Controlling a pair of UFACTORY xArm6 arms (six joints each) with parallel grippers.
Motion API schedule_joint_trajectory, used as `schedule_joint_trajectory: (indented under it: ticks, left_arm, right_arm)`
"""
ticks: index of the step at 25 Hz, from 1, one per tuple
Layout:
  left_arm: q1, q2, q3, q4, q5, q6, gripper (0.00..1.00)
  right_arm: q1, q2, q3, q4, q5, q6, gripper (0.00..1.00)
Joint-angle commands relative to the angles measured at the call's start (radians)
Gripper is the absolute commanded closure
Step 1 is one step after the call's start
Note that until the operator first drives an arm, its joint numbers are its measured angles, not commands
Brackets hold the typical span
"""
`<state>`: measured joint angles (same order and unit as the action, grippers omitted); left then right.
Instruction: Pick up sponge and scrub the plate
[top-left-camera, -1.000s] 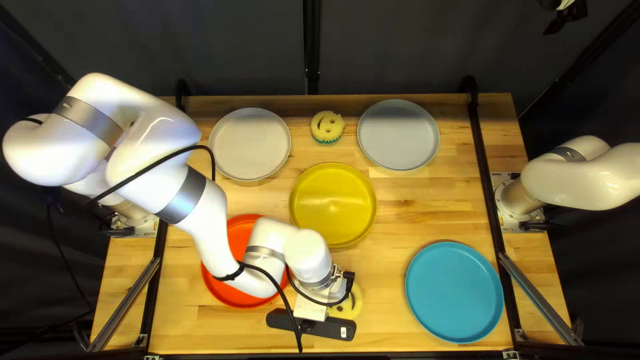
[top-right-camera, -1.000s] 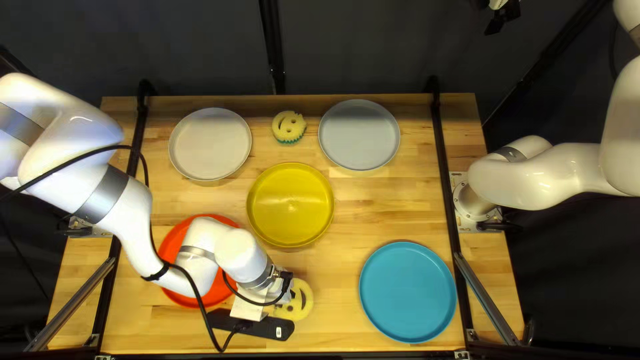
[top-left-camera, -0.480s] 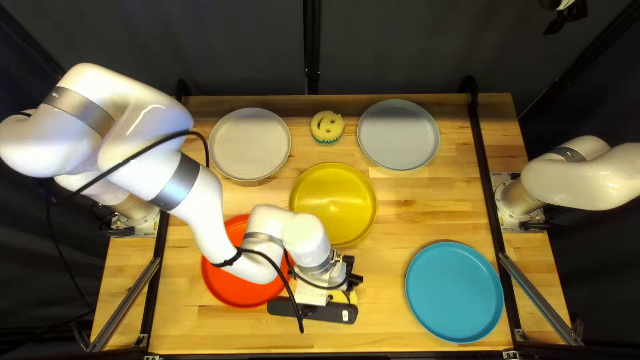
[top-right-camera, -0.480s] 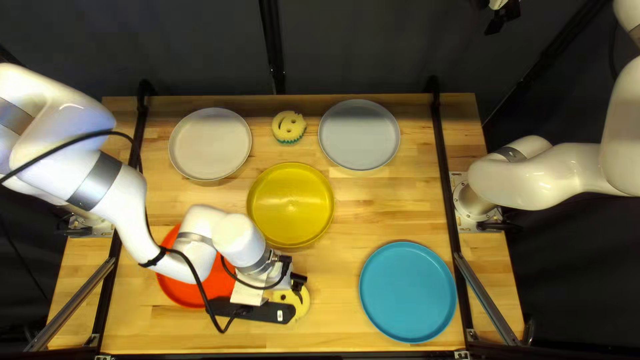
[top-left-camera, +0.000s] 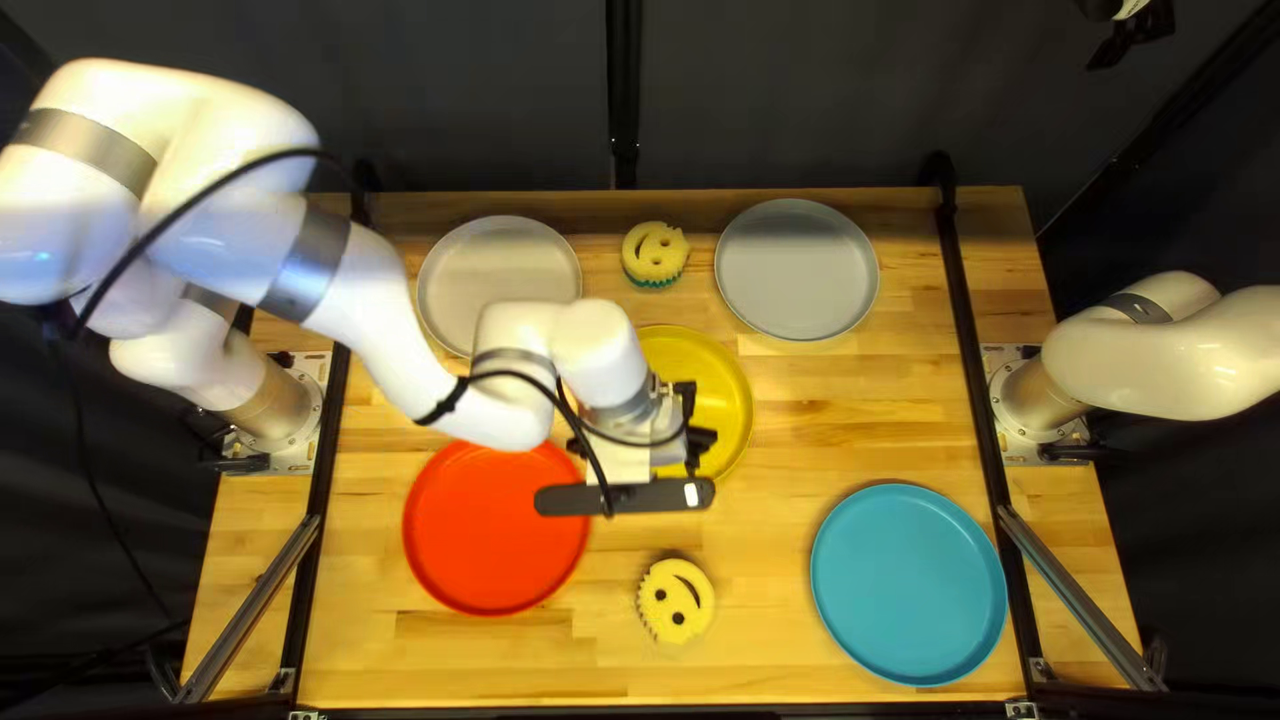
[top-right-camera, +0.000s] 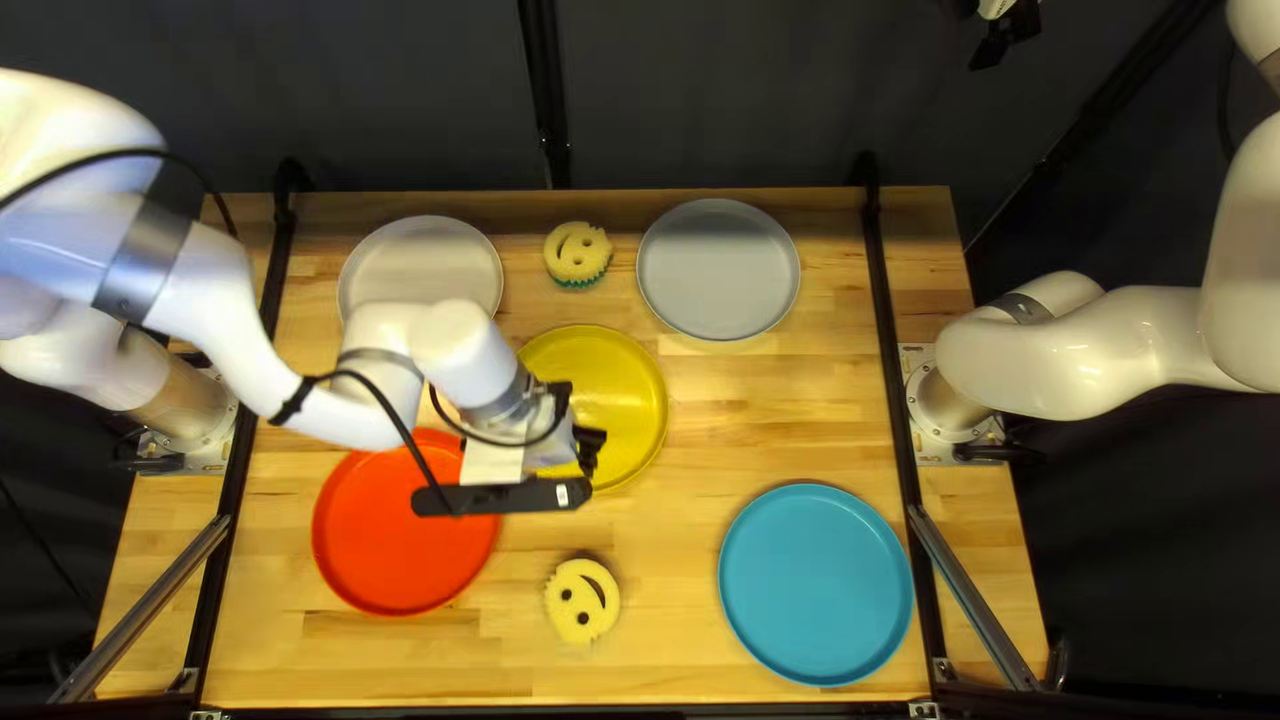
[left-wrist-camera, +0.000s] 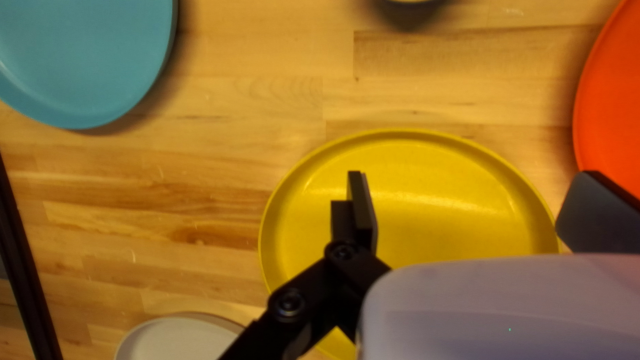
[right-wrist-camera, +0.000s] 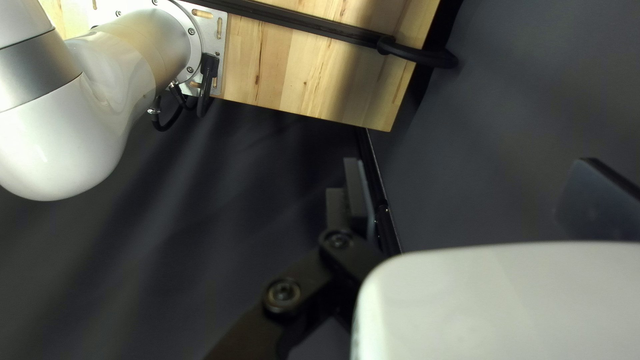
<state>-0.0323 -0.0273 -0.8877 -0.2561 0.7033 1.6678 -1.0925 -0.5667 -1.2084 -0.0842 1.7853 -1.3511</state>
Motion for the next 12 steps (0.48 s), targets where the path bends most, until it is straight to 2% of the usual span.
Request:
schedule_joint_trajectory:
  ticks: [1,5,8,12]
  left_arm:
    - [0.143,-0.114,0.054,-0.008,0.105,0.056,0.0]
    - [0.33,-0.206,0.046,0.002,0.279,0.114,0.0]
    - [0.41,-0.256,0.021,0.021,0.385,0.119,0.0]
    - [0.576,-0.372,-0.029,0.057,0.59,0.154,0.0]
  right_arm:
    - [0.0,0.0,0.0,0.0,0.0,0.0,0.0]
    - [0.0,0.0,0.0,0.0,0.0,0.0,0.0]
    - [0.0,0.0,0.0,0.0,0.0,0.0,0.0]
    - [0.0,0.0,0.0,0.0,0.0,0.0,0.0]
